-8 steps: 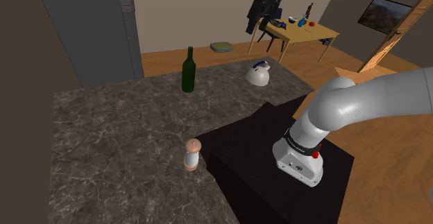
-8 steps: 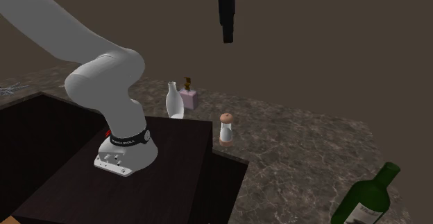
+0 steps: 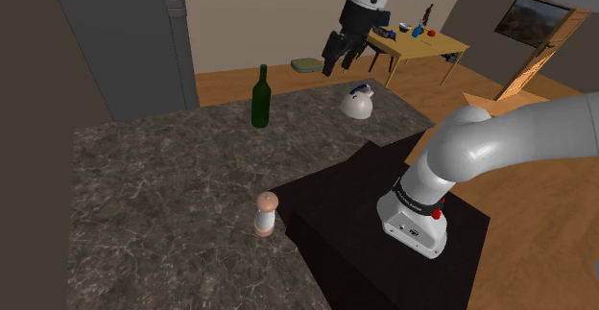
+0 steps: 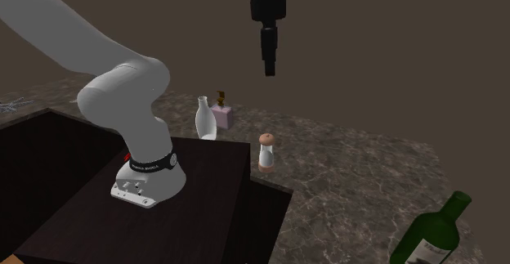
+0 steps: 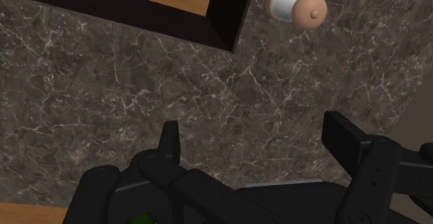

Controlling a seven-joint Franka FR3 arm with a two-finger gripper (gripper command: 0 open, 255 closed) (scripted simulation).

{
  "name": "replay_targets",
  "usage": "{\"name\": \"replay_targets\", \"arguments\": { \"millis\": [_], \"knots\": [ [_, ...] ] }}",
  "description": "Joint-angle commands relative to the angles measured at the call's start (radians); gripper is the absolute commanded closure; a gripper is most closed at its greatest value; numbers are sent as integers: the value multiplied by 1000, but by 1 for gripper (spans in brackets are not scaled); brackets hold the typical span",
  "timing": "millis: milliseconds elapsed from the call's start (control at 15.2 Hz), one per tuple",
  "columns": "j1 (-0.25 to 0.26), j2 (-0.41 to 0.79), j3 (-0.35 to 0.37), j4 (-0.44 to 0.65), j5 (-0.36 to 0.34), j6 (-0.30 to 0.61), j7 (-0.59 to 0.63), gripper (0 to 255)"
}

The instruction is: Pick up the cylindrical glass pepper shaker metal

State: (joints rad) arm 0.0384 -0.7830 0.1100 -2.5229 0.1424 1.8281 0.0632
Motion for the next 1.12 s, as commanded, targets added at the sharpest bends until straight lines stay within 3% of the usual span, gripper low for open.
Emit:
{"name": "replay_targets", "arguments": {
  "millis": [0, 528, 1056],
  "knots": [
    [14, 4, 36, -51, 21, 59, 32, 0],
    [66, 124, 178, -190, 102, 321, 149, 0],
    [85, 382, 343, -234, 138, 624, 290, 0]
  ]
}}
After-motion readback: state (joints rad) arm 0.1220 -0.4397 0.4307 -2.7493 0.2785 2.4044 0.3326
